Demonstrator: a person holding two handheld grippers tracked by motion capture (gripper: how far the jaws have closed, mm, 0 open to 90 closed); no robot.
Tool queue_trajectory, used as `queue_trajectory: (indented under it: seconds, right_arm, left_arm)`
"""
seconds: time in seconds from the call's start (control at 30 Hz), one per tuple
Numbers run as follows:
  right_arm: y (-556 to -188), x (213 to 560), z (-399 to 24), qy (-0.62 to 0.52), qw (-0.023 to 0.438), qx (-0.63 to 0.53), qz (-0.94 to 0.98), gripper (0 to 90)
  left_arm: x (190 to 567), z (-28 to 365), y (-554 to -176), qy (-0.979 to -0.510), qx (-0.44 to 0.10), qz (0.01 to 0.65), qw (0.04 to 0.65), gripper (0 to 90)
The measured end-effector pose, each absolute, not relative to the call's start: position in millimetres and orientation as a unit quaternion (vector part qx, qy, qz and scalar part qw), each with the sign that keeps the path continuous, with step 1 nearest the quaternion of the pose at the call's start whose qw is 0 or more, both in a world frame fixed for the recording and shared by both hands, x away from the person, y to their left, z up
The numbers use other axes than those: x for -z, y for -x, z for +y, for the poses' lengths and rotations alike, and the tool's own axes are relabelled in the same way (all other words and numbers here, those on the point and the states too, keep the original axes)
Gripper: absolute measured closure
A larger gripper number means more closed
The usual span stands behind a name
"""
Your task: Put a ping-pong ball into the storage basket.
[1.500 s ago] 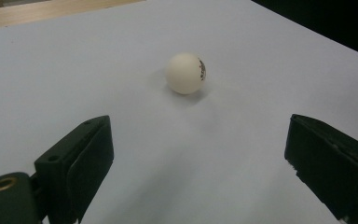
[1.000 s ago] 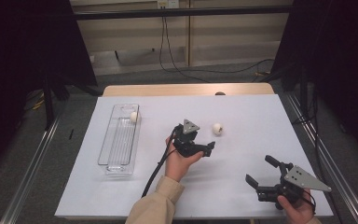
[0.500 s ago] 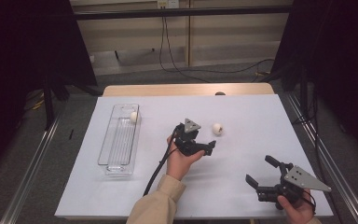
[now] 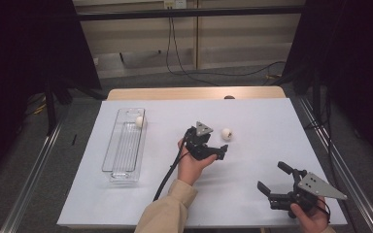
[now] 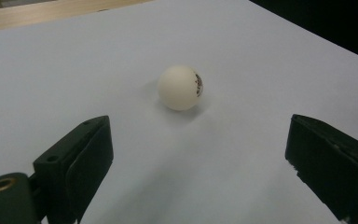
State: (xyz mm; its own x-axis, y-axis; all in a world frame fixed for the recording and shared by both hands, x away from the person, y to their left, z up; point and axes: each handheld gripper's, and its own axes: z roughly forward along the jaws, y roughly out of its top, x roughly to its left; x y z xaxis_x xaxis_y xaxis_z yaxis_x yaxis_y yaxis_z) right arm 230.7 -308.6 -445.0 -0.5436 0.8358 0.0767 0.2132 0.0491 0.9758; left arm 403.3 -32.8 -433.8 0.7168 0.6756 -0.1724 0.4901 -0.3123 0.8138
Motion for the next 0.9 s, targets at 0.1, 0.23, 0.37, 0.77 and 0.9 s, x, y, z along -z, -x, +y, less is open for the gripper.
queue_trajectory:
  seconds: [0.1,0.23,0.37,0.77,0.9]
  right_arm:
    - [-231,445,-308,-0.39,0.273,-0.567,0.672,1.0]
    - [-231,445,-308,-0.389,0.272,-0.567,0.673,1.0]
    - [-231,445,-307,-0.387,0.274,-0.566,0.674,1.0]
    - [-230,444,-309,-0.387,0.275,-0.568,0.672,1.0]
    - [-230,444,-309,-0.389,0.274,-0.569,0.671,1.0]
  left_arm:
    - [434,-34,-405,-0.804,-0.104,0.363,0.459,7.6]
    - [436,-36,-406,-0.804,-0.103,0.364,0.459,7.7]
    - [437,-39,-407,-0.803,-0.104,0.365,0.46,7.6]
    - [440,-47,-413,-0.803,-0.103,0.366,0.459,7.7]
    - [440,-50,-415,-0.805,-0.105,0.364,0.456,7.7]
